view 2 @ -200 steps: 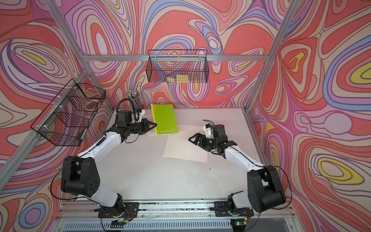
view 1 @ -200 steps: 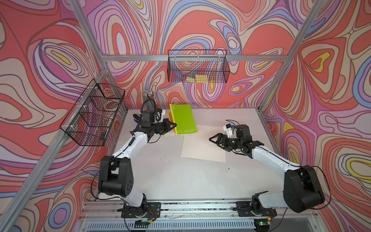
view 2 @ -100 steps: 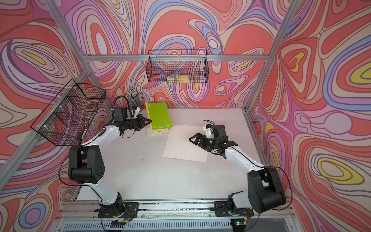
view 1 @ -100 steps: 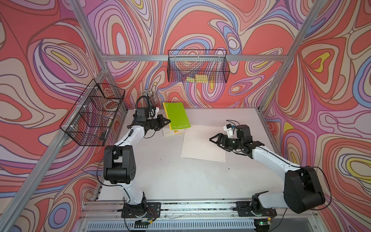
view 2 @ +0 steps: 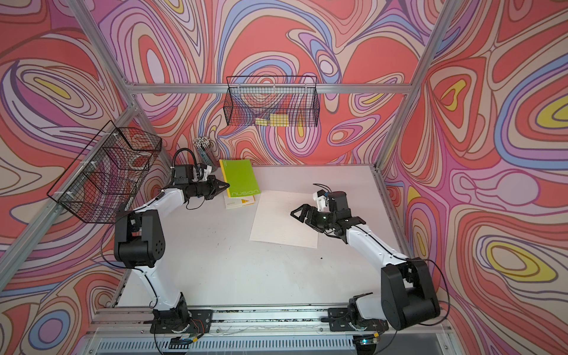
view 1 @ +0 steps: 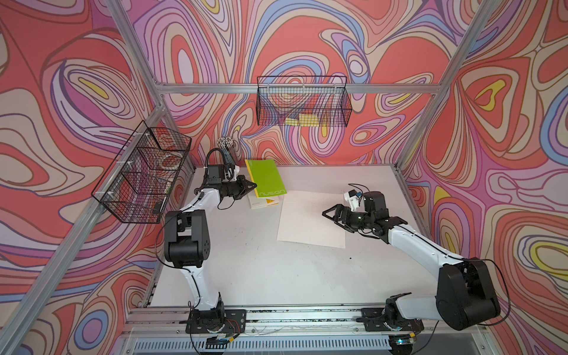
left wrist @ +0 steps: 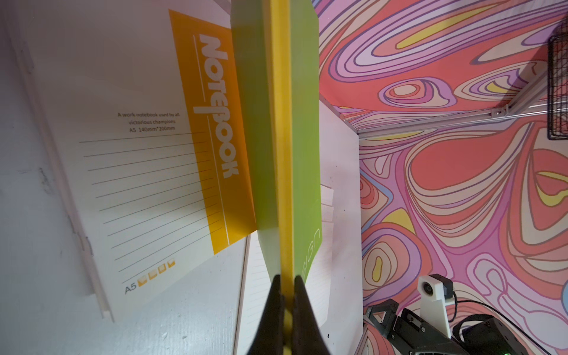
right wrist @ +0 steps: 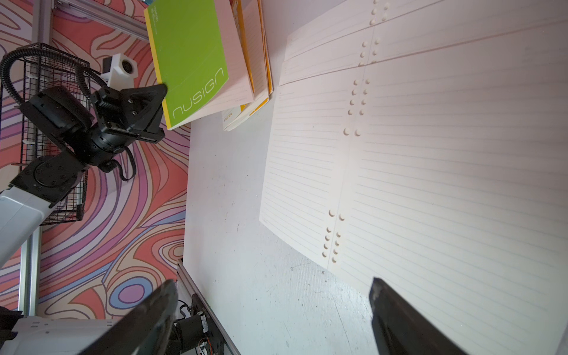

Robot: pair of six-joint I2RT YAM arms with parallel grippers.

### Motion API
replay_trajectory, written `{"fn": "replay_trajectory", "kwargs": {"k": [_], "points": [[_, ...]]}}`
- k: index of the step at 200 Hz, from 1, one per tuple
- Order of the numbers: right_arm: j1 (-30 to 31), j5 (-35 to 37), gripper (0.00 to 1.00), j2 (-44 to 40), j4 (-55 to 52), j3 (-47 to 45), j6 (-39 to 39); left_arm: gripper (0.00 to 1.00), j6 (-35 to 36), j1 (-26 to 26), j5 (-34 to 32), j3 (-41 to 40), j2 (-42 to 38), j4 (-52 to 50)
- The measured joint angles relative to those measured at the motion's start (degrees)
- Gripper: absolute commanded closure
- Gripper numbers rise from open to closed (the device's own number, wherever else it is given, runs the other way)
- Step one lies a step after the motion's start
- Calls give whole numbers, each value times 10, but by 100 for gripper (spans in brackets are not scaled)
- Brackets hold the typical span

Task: Close the notebook
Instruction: Place the notebook at the notebook.

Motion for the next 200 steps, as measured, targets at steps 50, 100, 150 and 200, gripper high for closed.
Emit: {"fn": "replay_trajectory", "kwargs": {"k": [50, 100, 150, 200], "points": [[0, 0, 2, 5, 0, 0, 0, 100, 11, 3, -5, 33, 37, -1], [0, 0, 2, 9, 0, 0, 1, 100, 36, 3, -24, 53, 67, -21], [0, 0, 2, 9, 1, 0, 1, 100, 65, 3, -48, 61, 82, -62], [0, 0, 2, 9, 5, 0, 3, 100, 94, 3, -82, 81, 92, -114]]}}
